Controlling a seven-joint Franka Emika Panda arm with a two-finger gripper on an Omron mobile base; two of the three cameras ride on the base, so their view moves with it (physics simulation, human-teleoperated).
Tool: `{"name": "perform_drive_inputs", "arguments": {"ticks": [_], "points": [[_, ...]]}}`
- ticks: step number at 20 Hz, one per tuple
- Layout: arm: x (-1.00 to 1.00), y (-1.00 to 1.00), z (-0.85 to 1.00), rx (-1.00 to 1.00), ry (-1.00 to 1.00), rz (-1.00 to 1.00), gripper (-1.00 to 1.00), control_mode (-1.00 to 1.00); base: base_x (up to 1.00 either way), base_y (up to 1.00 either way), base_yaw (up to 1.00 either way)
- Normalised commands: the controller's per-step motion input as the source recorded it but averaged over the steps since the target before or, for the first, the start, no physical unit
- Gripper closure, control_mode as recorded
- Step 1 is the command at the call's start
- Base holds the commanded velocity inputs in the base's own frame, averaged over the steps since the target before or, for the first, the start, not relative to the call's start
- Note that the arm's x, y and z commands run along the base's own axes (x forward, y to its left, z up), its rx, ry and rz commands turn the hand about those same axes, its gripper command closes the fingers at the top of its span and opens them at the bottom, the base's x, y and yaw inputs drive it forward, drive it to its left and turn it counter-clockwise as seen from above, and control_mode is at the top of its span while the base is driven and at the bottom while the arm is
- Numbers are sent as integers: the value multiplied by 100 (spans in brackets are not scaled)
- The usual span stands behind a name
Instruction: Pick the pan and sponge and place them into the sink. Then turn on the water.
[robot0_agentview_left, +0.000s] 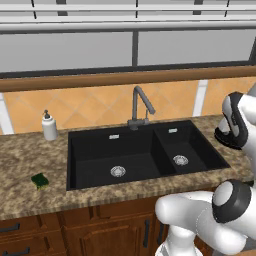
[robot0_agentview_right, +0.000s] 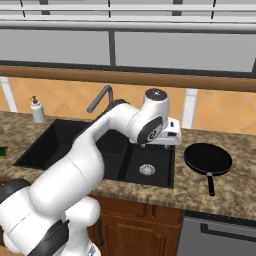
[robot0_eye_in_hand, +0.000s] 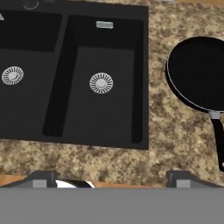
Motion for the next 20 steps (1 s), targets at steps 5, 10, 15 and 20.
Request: {"name": "perform_drive_inputs", "arguments": {"ticks": [5, 10, 15, 20], "points": [[0, -97, -37, -1, 0, -1, -100, -100, 0, 0, 0], [0, -61, -11, 0, 5, -1, -100, -100, 0, 0, 0], [0, -8, 0, 0, 1, -1, -100, -100, 0, 0, 0], [0, -16, -11, -1, 1, 0, -100, -100, 0, 0, 0]]}}
